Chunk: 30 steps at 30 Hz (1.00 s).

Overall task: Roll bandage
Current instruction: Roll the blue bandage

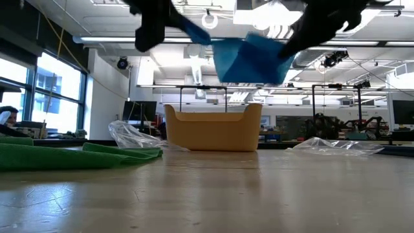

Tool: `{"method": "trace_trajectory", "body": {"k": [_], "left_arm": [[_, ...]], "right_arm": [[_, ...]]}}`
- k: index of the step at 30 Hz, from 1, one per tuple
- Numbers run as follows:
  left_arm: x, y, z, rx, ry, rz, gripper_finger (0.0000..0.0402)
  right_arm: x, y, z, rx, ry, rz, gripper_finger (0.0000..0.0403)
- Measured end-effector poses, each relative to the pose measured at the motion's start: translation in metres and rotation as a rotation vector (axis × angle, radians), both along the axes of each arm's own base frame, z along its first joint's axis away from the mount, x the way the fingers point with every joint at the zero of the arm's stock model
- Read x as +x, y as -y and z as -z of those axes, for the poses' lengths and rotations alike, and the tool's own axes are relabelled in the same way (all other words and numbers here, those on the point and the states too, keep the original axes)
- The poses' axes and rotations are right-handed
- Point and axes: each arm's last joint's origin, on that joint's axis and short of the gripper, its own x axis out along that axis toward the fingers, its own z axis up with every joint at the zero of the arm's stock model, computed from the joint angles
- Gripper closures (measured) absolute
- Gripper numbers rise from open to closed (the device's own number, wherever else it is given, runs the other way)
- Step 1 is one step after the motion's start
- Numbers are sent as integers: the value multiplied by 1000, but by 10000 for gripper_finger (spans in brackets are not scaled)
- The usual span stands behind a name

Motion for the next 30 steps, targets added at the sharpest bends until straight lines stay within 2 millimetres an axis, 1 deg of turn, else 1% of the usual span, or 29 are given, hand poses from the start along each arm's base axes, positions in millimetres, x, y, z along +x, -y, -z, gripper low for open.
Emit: {"method": "trace_trajectory", "body": {"k": [3, 8, 11, 16, 20, 22, 24, 26, 30], "left_arm": [[-2, -12, 7, -46, 5, -26, 391], [-11, -28, 23, -75, -26, -82, 398], [-21, -36, 25, -94, -24, -119, 398], [-38, -45, 20, -141, 34, -152, 399], [-49, -48, 12, -195, 84, -112, 400], [-53, -49, 6, -229, 111, -81, 400], [-56, -50, 1, -233, 126, -78, 400], [-60, -53, -4, -224, 130, -86, 400], [-68, -64, -10, -228, 117, -108, 400]], "right_arm": [[-7, -19, -11, -30, 31, -50, 401], [-17, -51, -30, -10, 68, -181, 402], [-25, -70, -40, -5, 85, -265, 402], [-41, -98, -55, -33, 141, -372, 402], [-51, -111, -55, -53, 156, -413, 402], [-52, -113, -48, -34, 137, -404, 402], [-52, -114, -38, 29, 69, -406, 403], [-53, -117, -32, 119, 14, -404, 403], [-60, -132, -33, 250, 31, -397, 403]]}}
